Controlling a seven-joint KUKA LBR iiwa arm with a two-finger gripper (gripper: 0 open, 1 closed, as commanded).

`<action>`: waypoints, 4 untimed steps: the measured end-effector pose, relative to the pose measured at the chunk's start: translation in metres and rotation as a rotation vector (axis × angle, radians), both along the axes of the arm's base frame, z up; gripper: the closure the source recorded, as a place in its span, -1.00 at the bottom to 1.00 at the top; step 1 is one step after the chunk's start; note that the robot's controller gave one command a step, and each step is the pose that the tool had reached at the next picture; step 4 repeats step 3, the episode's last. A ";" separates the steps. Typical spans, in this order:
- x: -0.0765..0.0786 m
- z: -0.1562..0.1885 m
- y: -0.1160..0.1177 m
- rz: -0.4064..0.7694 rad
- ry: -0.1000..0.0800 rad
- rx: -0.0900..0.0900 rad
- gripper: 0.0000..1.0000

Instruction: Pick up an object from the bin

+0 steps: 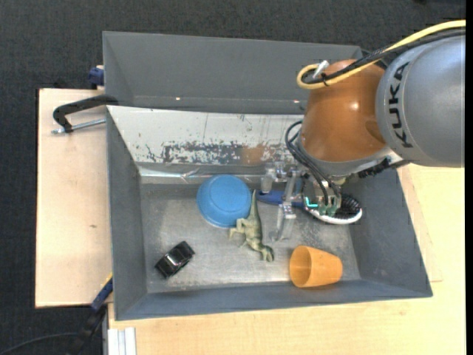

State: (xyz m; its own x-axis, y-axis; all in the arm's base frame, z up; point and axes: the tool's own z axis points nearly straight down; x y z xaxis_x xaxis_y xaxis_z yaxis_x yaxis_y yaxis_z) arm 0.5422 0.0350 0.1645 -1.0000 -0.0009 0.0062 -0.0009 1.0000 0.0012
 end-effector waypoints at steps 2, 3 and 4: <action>0.061 -0.094 -0.065 0.101 -0.012 0.001 1.00; 0.034 0.037 -0.089 0.115 -0.019 -0.003 1.00; 0.034 0.037 -0.089 0.115 -0.019 -0.003 1.00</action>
Offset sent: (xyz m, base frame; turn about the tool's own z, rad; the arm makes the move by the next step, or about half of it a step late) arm 0.0600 -0.0658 -0.0945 -0.1027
